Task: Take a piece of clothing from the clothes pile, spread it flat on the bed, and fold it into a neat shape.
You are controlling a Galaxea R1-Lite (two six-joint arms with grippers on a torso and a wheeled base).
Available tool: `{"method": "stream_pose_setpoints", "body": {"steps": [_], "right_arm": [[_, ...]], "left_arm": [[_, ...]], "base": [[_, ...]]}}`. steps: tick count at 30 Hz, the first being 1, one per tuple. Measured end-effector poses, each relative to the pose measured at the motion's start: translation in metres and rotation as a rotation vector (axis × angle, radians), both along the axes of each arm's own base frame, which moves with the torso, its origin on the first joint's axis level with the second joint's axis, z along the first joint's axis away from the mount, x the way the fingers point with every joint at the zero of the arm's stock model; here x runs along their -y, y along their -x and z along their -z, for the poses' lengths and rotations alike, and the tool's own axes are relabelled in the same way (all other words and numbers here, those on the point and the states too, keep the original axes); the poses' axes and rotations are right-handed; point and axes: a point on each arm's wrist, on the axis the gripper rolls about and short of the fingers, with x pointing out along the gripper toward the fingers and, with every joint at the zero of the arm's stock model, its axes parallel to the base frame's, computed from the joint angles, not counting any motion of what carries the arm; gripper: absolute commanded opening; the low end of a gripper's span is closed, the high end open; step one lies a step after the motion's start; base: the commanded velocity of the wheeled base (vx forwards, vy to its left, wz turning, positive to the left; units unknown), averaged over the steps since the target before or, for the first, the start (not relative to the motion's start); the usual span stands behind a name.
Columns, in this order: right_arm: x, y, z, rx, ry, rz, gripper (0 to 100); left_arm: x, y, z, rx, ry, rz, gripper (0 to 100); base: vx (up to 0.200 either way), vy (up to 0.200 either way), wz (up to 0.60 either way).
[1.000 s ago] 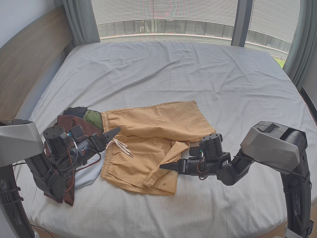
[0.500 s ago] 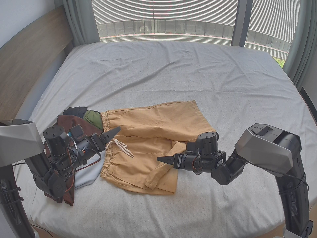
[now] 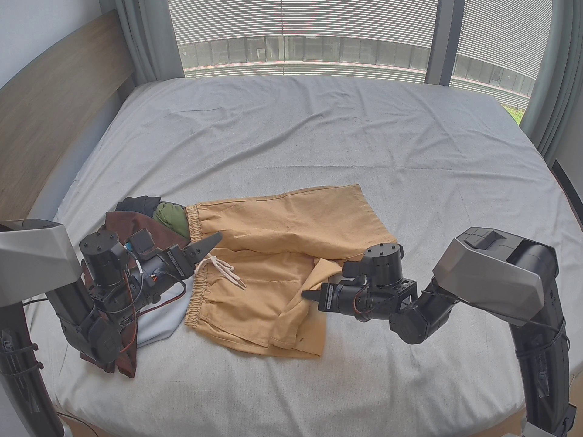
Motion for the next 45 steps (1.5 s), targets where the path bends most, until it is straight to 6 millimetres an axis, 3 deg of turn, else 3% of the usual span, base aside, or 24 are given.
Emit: {"method": "stream_pose_setpoints", "body": {"steps": [8,24,45], "right_arm": [[0.007,0.004,-0.014,0.006,0.0,0.01,0],[0.055,0.003,-0.057,0.067,0.053,0.084,0],[0.109,-0.004,-0.068,0.075,0.175,0.191,0]], "left_arm": [[0.0,0.0,0.0,0.0,0.0,0.001,100],[0.001,0.0,0.0,-0.001,-0.001,0.002,100],[0.001,0.001,0.001,-0.006,-0.003,0.003,100]], "base": [[0.0,0.0,0.0],[0.0,0.0,0.0],[0.0,0.0,0.0]]}}
